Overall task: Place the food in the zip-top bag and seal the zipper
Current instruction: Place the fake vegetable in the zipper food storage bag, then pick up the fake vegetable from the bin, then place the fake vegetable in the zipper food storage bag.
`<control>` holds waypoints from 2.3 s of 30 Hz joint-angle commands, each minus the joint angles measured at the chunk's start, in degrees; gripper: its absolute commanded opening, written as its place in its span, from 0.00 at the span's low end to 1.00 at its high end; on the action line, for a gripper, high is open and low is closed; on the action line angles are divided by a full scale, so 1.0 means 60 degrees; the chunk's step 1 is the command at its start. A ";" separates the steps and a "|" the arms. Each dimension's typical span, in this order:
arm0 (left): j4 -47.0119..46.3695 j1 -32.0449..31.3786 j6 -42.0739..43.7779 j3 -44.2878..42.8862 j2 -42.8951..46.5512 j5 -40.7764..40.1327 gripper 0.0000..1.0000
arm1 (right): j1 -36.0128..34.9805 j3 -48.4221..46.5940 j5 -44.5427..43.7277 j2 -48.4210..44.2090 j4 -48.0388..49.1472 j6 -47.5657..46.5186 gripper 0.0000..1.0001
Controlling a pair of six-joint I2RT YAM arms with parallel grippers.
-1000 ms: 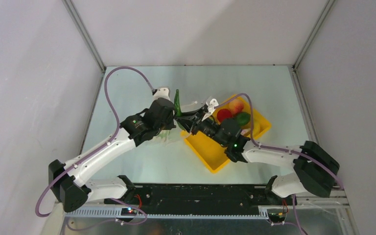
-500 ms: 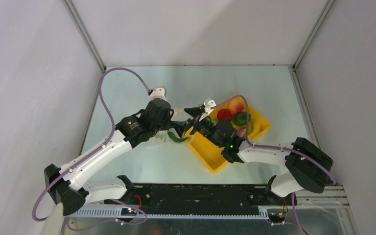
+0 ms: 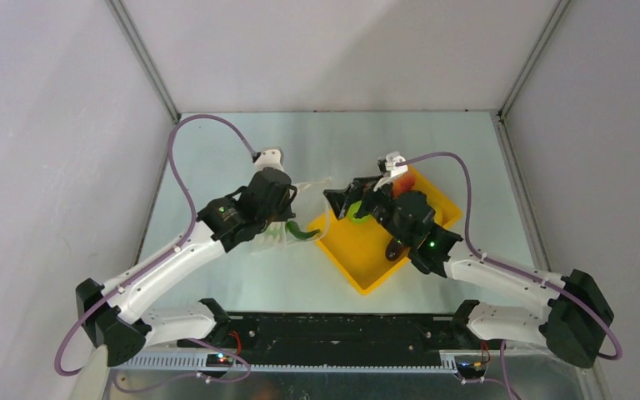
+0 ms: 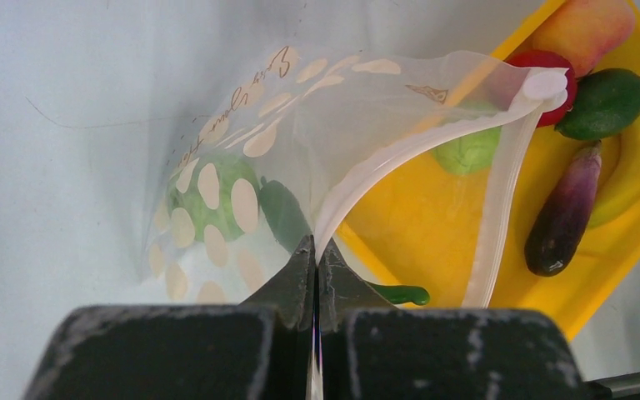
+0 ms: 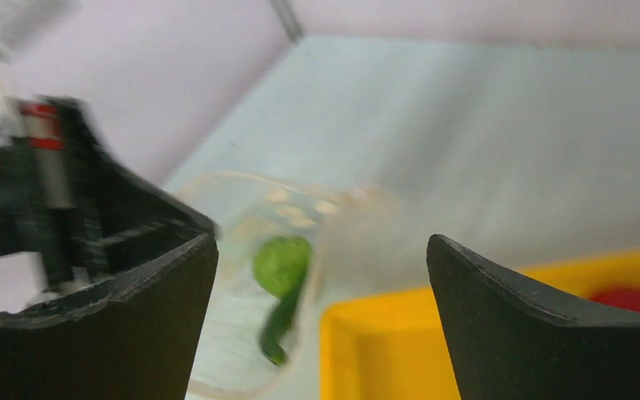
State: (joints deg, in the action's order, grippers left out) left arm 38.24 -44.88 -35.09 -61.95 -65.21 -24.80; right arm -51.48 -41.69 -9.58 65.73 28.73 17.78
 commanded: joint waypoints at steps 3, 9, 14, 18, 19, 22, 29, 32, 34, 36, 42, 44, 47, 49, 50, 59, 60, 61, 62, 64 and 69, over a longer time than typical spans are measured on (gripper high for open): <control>-0.0272 -0.0024 -0.0073 -0.0486 -0.0049 -0.0249 0.00 | 0.0375 0.0062 -0.2348 -0.0359 -0.3932 0.1362 1.00; -0.0248 -0.0029 -0.0056 -0.0435 -0.0062 -0.0242 0.00 | 0.1328 0.0456 -0.1078 0.0429 -0.3956 0.2626 1.00; -0.0242 -0.0034 -0.0075 -0.0363 -0.0032 -0.0213 0.00 | 0.1556 0.0429 -0.0886 0.1613 -0.3262 0.3008 0.99; -0.0292 -0.0022 -0.0096 -0.0308 -0.0031 -0.0147 0.00 | 0.1563 0.0360 -0.1288 0.2375 -0.3114 0.3774 1.00; -0.0300 -0.0028 -0.0097 -0.0301 -0.0045 -0.0109 0.00 | 0.1563 0.0358 -0.1391 0.2492 -0.3058 0.4024 1.00; -0.0366 -0.0032 -0.0102 -0.0281 -0.0098 -0.0009 0.00 | 0.1554 0.0331 -0.1918 0.3035 -0.2580 0.4449 1.00; -0.0352 -0.0025 -0.0125 -0.0212 -0.0122 0.0043 0.00 | 0.1549 -0.0097 -0.2586 0.4221 -0.2048 0.4793 0.99; -0.0348 -0.0030 -0.0132 -0.0193 -0.0096 0.0059 0.00 | 0.1523 -0.0282 -0.2598 0.4573 -0.1826 0.4742 0.99; -0.0352 -0.0032 -0.0128 -0.0192 -0.0086 0.0064 0.00 | 0.1484 -0.0399 -0.2732 0.4705 -0.1820 0.4657 0.99; -0.0345 -0.0025 -0.0130 -0.0176 -0.0065 0.0072 0.00 | 0.1407 -0.0483 -0.2879 0.4815 -0.1808 0.4579 0.98; -0.0425 -0.0029 -0.0116 -0.0137 -0.0032 0.0208 0.00 | 0.1392 -0.0594 -0.2792 0.4879 -0.1778 0.4298 0.75; -0.0433 -0.0026 -0.0114 -0.0165 -0.0030 0.0214 0.00 | 0.1347 -0.0588 -0.2908 0.4718 -0.1949 0.4245 0.61; -0.0451 -0.0024 -0.0108 -0.0161 -0.0037 0.0207 0.00 | 0.1251 -0.0595 -0.3302 0.4238 -0.2493 0.4140 0.46; -0.0476 -0.0027 -0.0093 -0.0159 -0.0051 0.0234 0.00 | 0.1111 -0.0595 -0.3837 0.3796 -0.2932 0.3976 0.43; -0.0480 -0.0032 -0.0088 -0.0169 -0.0055 0.0243 0.00 | 0.0975 -0.0595 -0.3969 0.3598 -0.3091 0.3854 0.43; -0.0630 -0.0031 -0.0044 -0.0163 -0.0172 0.0379 0.00 | -0.0398 -0.0595 -0.4701 0.0347 -0.3636 0.1506 0.40; -0.0631 -0.0033 -0.0042 -0.0155 -0.0168 0.0411 0.00 | -0.0472 -0.0595 -0.4496 -0.0066 -0.3539 0.1091 0.40; -0.0653 -0.0023 -0.0033 -0.0150 -0.0165 0.0419 0.00 | -0.0575 -0.0595 -0.3834 -0.0252 -0.3271 0.0858 0.41; -0.0671 -0.0028 -0.0029 -0.0142 -0.0163 0.0436 0.00 | -0.0604 -0.0595 -0.3440 -0.0531 -0.3136 0.0438 0.41; -0.0701 -0.0024 -0.0037 -0.0134 -0.0180 0.0461 0.00 | -0.0694 -0.0595 -0.1844 -0.0752 -0.2531 0.0049 0.41; -0.0690 -0.0024 -0.0037 -0.0087 -0.0153 0.0472 0.00 | -0.1188 -0.0595 -0.0915 -0.0504 -0.1620 -0.0844 0.43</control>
State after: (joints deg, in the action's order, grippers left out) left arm 36.07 -44.88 -35.09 -62.08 -66.37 -22.20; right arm -56.42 -43.72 -22.59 61.39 12.56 20.14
